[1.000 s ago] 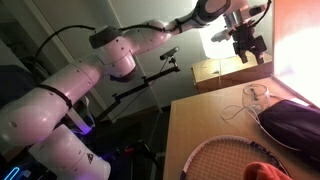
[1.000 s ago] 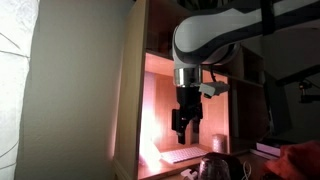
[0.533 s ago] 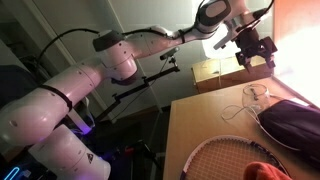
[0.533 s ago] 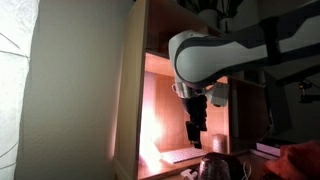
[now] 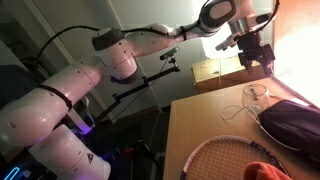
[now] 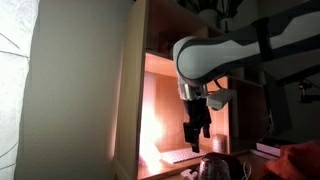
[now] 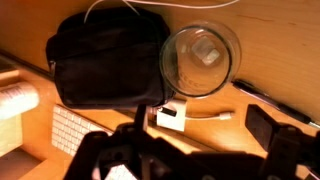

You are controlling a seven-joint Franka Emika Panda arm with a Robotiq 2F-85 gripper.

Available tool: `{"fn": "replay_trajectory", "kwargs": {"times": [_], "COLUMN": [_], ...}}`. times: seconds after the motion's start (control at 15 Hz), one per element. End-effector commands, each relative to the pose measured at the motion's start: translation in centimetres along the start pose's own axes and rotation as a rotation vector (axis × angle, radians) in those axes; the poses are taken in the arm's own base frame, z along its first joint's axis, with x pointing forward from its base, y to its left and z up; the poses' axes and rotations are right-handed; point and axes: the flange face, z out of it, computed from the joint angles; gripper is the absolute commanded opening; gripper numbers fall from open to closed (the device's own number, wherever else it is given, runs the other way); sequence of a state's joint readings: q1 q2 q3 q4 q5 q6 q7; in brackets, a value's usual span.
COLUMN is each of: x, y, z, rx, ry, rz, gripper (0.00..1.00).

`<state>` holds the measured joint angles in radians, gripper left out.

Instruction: Use the towel to wipe the monitor and put the pen in the jar

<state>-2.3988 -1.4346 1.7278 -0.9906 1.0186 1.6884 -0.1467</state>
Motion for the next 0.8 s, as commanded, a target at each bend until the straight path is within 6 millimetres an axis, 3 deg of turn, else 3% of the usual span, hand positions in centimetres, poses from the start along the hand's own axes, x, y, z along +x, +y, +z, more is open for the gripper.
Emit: {"fn": "replay_trajectory", "kwargs": {"times": [0.0, 0.13, 0.2, 0.4, 0.53, 0.73], "x": [-0.1, 0.0, 0.2, 0.1, -0.6, -1.8], "y": [1.4, 1.9, 5.3, 8.7, 12.4, 17.2], "z": [-1.0, -1.4, -4.6, -7.0, -7.5, -5.9], "rx": [0.143, 0.199, 0.17, 0.169, 0.171, 0.209], "ry": [-0.009, 0.007, 0.074, 0.141, 0.14, 0.097], "rz": [0.126, 0.198, 0.25, 0.356, 0.427, 0.514], "gripper": [1.0, 1.0, 1.0, 1.0, 1.0, 1.0]}}
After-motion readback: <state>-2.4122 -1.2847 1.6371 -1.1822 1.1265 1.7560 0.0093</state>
